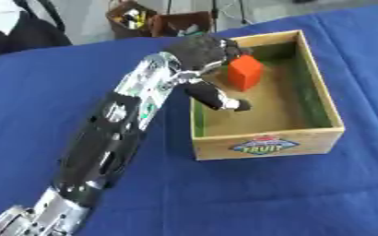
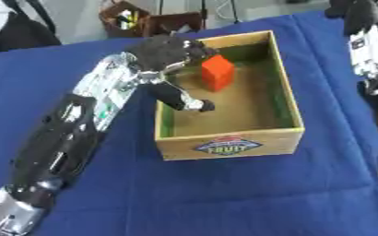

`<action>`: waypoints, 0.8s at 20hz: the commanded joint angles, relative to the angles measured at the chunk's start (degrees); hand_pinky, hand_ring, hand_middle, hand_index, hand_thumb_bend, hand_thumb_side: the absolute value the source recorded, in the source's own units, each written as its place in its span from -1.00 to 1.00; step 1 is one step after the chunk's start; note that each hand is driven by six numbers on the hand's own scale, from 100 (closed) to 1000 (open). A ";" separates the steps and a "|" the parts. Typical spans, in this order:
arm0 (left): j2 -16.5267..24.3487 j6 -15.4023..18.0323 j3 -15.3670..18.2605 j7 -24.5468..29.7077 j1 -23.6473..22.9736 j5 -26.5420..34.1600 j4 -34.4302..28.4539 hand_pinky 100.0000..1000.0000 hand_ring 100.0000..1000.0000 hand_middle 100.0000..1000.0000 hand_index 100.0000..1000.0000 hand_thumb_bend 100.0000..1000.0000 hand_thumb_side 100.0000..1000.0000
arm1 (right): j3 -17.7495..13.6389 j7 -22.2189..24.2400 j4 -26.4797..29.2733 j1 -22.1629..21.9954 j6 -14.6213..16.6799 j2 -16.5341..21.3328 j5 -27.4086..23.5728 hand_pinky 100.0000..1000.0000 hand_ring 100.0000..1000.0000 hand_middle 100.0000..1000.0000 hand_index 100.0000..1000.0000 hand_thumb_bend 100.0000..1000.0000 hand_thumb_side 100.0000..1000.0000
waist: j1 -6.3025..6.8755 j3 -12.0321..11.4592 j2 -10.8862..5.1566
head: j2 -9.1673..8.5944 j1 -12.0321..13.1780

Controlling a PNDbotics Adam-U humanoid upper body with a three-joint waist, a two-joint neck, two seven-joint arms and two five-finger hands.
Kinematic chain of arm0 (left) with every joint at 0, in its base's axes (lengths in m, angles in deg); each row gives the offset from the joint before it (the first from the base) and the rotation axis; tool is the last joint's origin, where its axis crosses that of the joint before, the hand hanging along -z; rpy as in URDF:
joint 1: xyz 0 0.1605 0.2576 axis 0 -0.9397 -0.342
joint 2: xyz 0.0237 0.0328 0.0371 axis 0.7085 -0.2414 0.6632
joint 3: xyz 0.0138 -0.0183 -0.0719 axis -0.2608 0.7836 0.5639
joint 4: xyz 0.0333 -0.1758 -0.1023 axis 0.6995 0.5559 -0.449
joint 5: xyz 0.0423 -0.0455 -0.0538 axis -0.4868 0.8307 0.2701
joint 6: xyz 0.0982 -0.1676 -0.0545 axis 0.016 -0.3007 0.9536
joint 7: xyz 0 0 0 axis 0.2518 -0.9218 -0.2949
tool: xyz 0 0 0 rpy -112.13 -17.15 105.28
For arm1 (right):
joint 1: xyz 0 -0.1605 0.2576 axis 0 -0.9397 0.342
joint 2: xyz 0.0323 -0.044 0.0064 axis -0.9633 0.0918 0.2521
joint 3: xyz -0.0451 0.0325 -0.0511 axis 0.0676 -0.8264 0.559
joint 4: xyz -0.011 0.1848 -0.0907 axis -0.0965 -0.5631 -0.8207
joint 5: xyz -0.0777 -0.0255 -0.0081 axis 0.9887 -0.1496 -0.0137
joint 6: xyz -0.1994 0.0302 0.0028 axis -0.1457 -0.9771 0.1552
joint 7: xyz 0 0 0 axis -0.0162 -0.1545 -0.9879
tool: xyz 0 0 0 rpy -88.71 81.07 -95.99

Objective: Pick up objects on the table and place them in the box.

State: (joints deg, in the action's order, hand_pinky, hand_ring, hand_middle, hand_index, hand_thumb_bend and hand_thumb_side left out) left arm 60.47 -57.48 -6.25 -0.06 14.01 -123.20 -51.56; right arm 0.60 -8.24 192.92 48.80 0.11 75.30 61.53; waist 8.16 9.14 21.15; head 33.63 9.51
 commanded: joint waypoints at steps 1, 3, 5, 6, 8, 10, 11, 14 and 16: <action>2.63 -3.54 2.59 -4.80 -0.36 4.98 -6.83 0.08 0.32 0.28 0.89 -0.37 0.76 | -0.70 -0.50 1.14 0.33 0.07 0.67 0.19 0.86 0.64 0.11 0.54 -1.00 -0.02 | -0.68 -0.47 -1.80 | -0.05 -0.64; 3.58 -7.18 4.33 -9.05 -1.55 10.52 -11.68 -0.04 0.19 0.14 0.82 -0.56 0.75 | -0.88 -0.78 1.14 0.11 0.08 0.79 0.27 0.86 0.64 0.11 0.54 -1.00 -0.02 | -0.83 -0.98 -1.95 | 0.21 -1.07; 4.44 -10.51 5.48 -12.25 -2.72 16.29 -15.84 -0.14 0.11 0.08 0.79 -0.59 0.80 | -0.98 -0.98 1.14 0.03 0.10 0.83 0.33 0.85 0.64 0.11 0.54 -1.00 -0.02 | -0.94 -1.27 -2.05 | 0.36 -1.36; 4.66 -12.29 6.26 -13.80 -3.44 20.47 -17.86 -0.22 0.05 0.01 0.76 -0.62 0.80 | -1.05 -1.09 1.14 -0.01 0.11 0.85 0.37 0.85 0.64 0.11 0.54 -1.00 -0.02 | -1.02 -1.45 -2.10 | 0.46 -1.59; 5.13 -15.28 7.32 -15.83 -4.50 28.19 -20.89 -0.38 -0.05 -0.07 0.73 -0.72 0.67 | -1.06 -1.24 1.14 -0.02 0.32 0.79 0.17 0.85 0.64 0.11 0.54 -1.00 -0.02 | -1.17 -1.73 -2.15 | 0.62 -1.82; 5.32 -18.95 9.64 -20.88 -6.32 40.05 -24.67 -0.40 -0.07 -0.09 0.71 -0.70 0.68 | -1.25 -1.38 1.14 -0.02 0.29 0.83 0.27 0.85 0.64 0.11 0.54 -1.00 -0.02 | -1.52 -2.34 -2.14 | 0.74 -2.16; 5.88 -20.55 10.14 -22.64 -7.24 45.39 -26.24 -0.41 -0.08 -0.10 0.70 -0.69 0.70 | -1.33 -1.47 1.14 -0.01 0.26 0.85 0.39 0.85 0.64 0.11 0.54 -1.00 -0.02 | -1.66 -2.58 -2.14 | 0.78 -2.26; 7.44 -22.80 11.26 -25.37 -9.81 58.90 -30.61 -0.39 -0.08 -0.09 0.71 -0.68 0.73 | -1.48 -1.70 1.14 -0.06 0.22 0.92 0.64 0.85 0.64 0.11 0.54 -1.00 -0.02 | -1.90 -3.13 -2.17 | 0.77 -2.54; 8.36 -23.13 12.02 -26.34 -11.45 63.98 -32.98 -0.38 -0.08 -0.09 0.72 -0.68 0.77 | -1.53 -1.79 1.14 -0.11 0.18 0.94 0.74 0.85 0.64 0.11 0.54 -1.00 -0.01 | -2.05 -3.40 -2.14 | 0.68 -2.79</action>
State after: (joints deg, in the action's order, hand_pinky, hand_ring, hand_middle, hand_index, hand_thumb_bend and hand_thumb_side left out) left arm 66.84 -80.16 4.64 -25.37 1.98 -63.10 -82.09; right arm -0.38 -9.76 192.92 48.27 0.28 75.33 61.95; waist 6.58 5.79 20.54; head 34.21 6.92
